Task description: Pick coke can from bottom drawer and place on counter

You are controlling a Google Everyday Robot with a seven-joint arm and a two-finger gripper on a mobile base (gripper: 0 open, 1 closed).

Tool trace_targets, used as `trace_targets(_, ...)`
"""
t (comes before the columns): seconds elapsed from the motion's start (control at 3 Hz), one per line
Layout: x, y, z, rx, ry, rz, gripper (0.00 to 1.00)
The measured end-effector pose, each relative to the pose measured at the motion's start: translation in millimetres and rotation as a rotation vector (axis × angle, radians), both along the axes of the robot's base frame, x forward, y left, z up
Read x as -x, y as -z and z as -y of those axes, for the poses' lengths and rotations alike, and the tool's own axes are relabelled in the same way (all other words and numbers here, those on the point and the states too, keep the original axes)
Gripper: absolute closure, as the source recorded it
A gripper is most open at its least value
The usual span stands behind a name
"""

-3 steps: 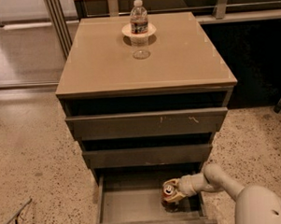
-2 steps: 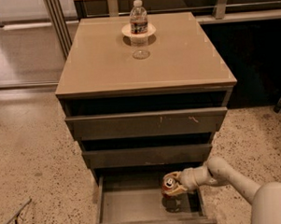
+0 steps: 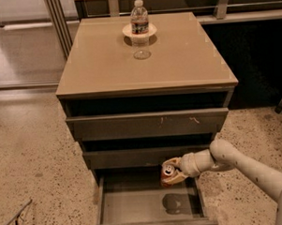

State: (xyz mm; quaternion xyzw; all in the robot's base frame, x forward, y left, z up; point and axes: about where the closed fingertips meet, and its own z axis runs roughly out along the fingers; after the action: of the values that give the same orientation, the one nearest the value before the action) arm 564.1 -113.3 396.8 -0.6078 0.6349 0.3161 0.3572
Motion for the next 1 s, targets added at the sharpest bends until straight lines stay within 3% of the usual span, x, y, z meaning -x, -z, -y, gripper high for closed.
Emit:
trace_targets(0.67,4.6,-15.8,-2.1,-0.001,-0.008,0.012,1.00)
trace_targets(1.0,16.4,-72.7,-2.0,0.004,0.027,0.042,1.00)
